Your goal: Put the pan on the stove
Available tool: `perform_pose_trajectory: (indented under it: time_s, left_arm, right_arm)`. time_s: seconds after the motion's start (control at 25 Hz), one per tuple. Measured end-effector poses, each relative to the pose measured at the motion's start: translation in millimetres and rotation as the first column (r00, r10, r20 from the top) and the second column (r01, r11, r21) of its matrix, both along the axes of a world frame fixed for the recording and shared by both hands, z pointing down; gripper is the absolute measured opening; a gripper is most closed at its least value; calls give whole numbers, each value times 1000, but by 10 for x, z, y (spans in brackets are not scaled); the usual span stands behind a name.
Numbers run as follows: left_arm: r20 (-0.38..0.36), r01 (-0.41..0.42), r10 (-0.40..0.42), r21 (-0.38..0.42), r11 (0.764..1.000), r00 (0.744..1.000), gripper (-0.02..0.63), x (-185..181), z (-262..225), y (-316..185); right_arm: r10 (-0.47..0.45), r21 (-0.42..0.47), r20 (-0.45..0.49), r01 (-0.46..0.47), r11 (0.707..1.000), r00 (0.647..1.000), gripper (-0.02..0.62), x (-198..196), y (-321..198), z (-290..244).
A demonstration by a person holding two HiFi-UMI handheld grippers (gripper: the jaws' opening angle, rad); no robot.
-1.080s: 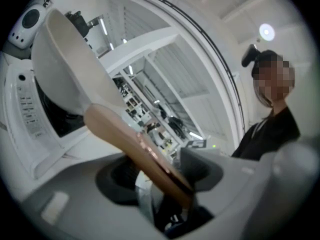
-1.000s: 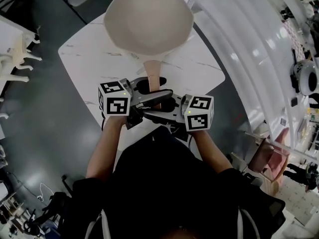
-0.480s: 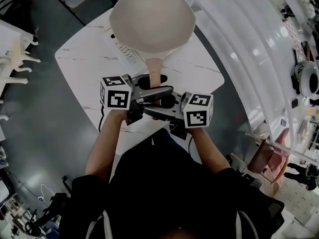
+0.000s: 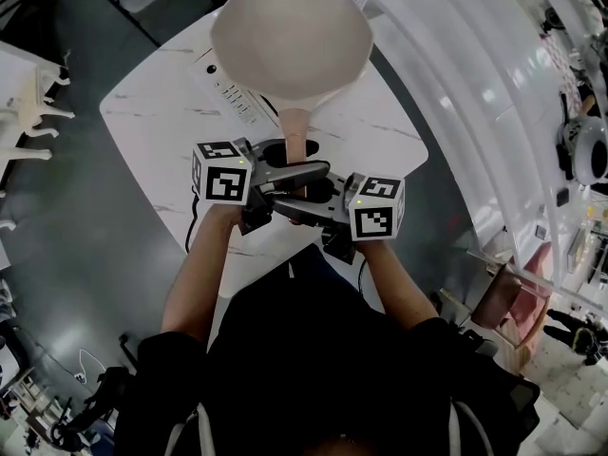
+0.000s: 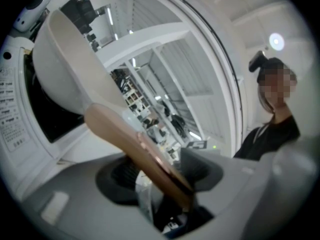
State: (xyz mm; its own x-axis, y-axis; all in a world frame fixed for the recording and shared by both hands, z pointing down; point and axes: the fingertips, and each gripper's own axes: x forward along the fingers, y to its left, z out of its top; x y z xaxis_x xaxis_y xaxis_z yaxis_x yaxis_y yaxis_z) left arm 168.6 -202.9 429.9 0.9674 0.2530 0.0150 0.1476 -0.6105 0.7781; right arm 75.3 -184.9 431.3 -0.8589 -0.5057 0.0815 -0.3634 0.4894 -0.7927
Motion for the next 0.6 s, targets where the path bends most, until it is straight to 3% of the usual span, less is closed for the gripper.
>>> perform_pose_trajectory:
  time_s: [0.32, 0.6]
  left_arm:
    - [-4, -3, 3, -13, 1000, 1000, 247, -9, 41, -1]
    - [-9, 33, -34, -45, 998, 999, 264, -12, 37, -20]
  right_arm:
    - [23, -21, 56, -22, 1000, 998, 212, 3, -3, 30]
    - [40, -20, 26, -40, 999, 999, 216, 6, -22, 49]
